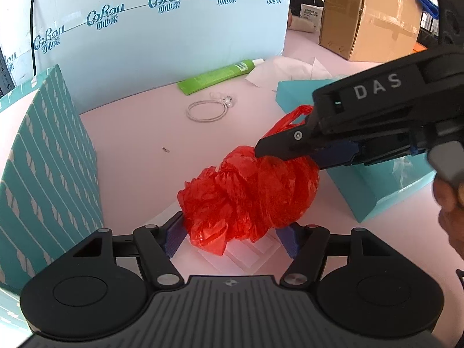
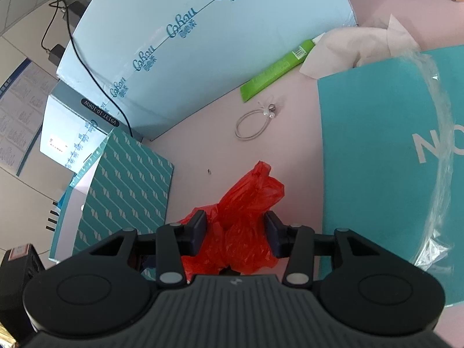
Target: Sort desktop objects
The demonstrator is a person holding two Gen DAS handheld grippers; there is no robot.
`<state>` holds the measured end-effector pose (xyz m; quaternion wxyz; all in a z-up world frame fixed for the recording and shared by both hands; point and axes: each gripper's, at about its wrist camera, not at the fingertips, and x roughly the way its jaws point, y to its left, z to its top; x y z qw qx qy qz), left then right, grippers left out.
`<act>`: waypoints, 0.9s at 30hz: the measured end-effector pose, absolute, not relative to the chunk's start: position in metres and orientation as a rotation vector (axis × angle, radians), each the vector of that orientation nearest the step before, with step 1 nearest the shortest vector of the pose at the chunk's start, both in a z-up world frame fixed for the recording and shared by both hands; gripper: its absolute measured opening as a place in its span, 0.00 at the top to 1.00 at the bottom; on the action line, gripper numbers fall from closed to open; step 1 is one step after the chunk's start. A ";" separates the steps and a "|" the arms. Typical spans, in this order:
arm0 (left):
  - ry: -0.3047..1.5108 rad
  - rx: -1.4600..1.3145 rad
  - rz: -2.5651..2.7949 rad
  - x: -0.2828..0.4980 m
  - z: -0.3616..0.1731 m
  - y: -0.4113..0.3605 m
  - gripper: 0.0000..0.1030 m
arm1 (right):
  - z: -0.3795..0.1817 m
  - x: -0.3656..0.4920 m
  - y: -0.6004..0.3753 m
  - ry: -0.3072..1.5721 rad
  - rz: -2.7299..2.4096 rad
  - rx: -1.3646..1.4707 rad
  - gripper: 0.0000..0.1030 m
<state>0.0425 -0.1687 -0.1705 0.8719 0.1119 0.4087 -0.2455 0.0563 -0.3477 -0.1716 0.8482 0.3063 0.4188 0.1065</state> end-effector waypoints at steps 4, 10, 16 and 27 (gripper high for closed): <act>0.862 0.205 -0.518 0.046 -0.172 -0.167 0.45 | -0.170 0.058 -0.344 0.875 0.223 0.607 0.46; 0.890 0.187 -0.514 0.045 -0.168 -0.168 0.55 | -0.171 0.058 -0.345 0.874 0.239 0.633 0.52; 0.909 0.211 -0.480 0.046 -0.166 -0.178 0.56 | -0.170 0.055 -0.345 0.867 0.232 0.636 0.53; 0.923 0.249 -0.451 0.043 -0.165 -0.187 0.57 | -0.168 0.046 -0.347 0.857 0.217 0.653 0.54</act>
